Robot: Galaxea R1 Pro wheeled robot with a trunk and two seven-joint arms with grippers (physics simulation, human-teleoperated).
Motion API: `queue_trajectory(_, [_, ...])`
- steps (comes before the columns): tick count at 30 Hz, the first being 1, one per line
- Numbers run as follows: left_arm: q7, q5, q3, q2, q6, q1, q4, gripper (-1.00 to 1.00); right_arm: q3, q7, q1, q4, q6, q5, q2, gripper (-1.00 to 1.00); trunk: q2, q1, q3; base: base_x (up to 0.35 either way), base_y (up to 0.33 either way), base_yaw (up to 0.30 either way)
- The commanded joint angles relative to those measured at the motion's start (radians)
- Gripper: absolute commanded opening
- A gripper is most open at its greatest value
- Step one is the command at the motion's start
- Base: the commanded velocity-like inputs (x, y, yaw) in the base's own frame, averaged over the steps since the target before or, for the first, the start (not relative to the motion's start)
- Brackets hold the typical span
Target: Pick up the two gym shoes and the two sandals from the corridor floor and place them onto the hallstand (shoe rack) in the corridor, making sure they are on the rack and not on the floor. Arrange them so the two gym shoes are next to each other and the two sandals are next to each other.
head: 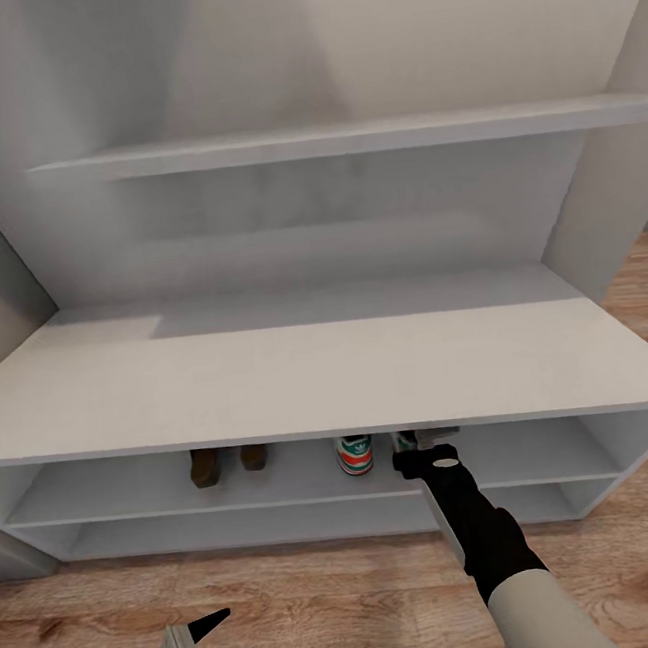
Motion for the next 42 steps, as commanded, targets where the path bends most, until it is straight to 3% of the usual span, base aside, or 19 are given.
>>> queue_trajectory(1, [-0.003, 0.000, 0.002, 0.000, -0.005, -0.001, 0.001, 1.00, 0.002, -0.001, 0.000, -0.001, 0.007, 0.008, 0.000, 1.00, 0.000, 0.000, -0.001, -0.006, 0.000, 0.000])
queue_trajectory(42, [-0.004, 0.005, 0.005, 0.000, -0.006, -0.001, 0.000, 1.00, 0.002, -0.001, 0.000, 0.003, 0.007, 0.010, 0.000, 1.00, 0.000, 0.000, -0.001, -0.295, 0.000, 0.000])
